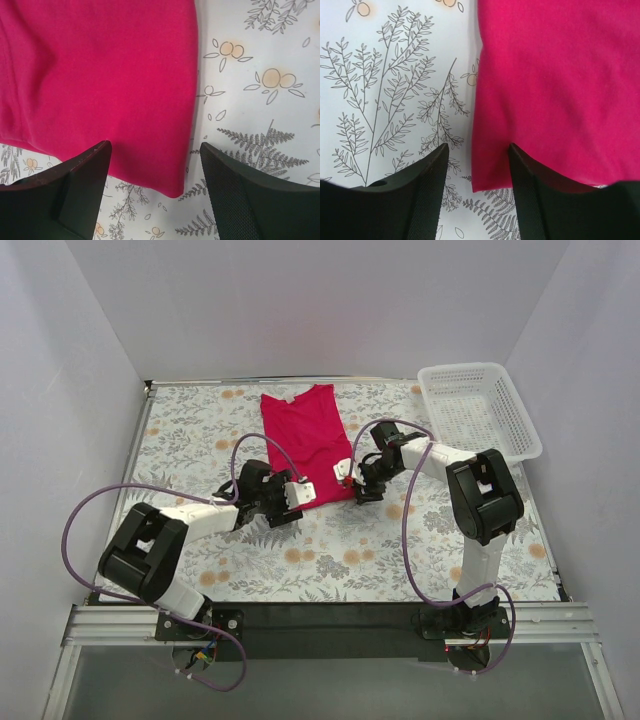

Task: Fold and stack the t-shirts
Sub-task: Fold the tshirt

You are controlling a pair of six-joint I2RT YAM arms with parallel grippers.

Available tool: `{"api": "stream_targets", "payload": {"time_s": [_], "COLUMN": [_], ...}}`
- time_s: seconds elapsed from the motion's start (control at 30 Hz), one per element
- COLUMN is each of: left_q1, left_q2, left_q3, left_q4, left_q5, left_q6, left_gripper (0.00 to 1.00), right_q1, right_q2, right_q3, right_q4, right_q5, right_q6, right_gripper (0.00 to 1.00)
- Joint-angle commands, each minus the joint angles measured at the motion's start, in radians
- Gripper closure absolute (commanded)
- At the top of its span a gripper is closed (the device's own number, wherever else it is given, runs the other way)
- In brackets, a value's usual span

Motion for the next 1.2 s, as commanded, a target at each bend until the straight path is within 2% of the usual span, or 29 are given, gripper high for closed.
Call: {"api": "stream_targets", "payload": {"time_s": [0.0, 0.1, 0.2, 0.37, 0.4, 0.5, 0.53, 0.57, 0.7, 0.87, 0.93, 1.07, 1.17], "left_q1": [0.002, 0.004, 0.002, 0.002, 0.002, 0.001, 0.001, -0.001, -0.015, -0.099, -0.119, -0.226, -0.252], "left_q2": [0.03, 0.05, 0.051, 0.034, 0.033, 0.028, 0.024, 0.013, -0.054, -0.174, -0.228, -0.312, -0.364], "left_q3": [0.002, 0.004, -0.002, -0.018, -0.018, -0.027, -0.03, -0.032, -0.061, -0.088, -0.093, -0.093, -0.091], "left_q4": [0.039, 0.039, 0.039, 0.036, 0.036, 0.034, 0.033, 0.033, -0.007, -0.171, -0.222, -0.372, -0.426], "left_q5": [-0.047, -0.063, -0.07, -0.071, -0.064, -0.037, -0.031, -0.023, 0.041, 0.133, 0.176, 0.225, 0.23], "left_q6": [0.024, 0.025, 0.025, 0.022, 0.021, 0.008, 0.004, 0.001, -0.008, -0.031, -0.065, -0.145, -0.177], "left_gripper": [0.34, 0.37, 0.48, 0.86, 0.89, 0.98, 1.0, 1.0, 1.0, 1.0, 1.0, 1.0, 1.0], "right_q1": [-0.002, 0.0, 0.0, 0.0, 0.0, 0.0, -0.002, 0.0, 0.0, 0.001, 0.006, 0.007, 0.009], "right_q2": [0.016, 0.023, 0.033, 0.046, 0.048, 0.051, 0.05, 0.042, -0.018, -0.11, -0.162, -0.254, -0.311], "right_q3": [0.023, 0.025, 0.026, 0.015, 0.015, 0.006, 0.002, -0.011, -0.052, -0.064, -0.115, -0.185, -0.203], "right_q4": [0.037, 0.046, 0.058, 0.086, 0.092, 0.106, 0.107, 0.107, 0.068, -0.24, -0.276, -0.347, -0.358], "right_q5": [0.04, 0.046, 0.06, 0.08, 0.085, 0.095, 0.098, 0.094, 0.08, 0.051, 0.039, 0.006, -0.004], "right_q6": [0.035, 0.052, 0.069, 0.104, 0.115, 0.144, 0.156, 0.159, 0.181, -0.009, -0.032, -0.056, -0.053], "right_gripper": [0.52, 0.55, 0.58, 0.68, 0.71, 0.85, 0.95, 0.99, 0.99, 0.99, 0.99, 0.99, 0.99]}}
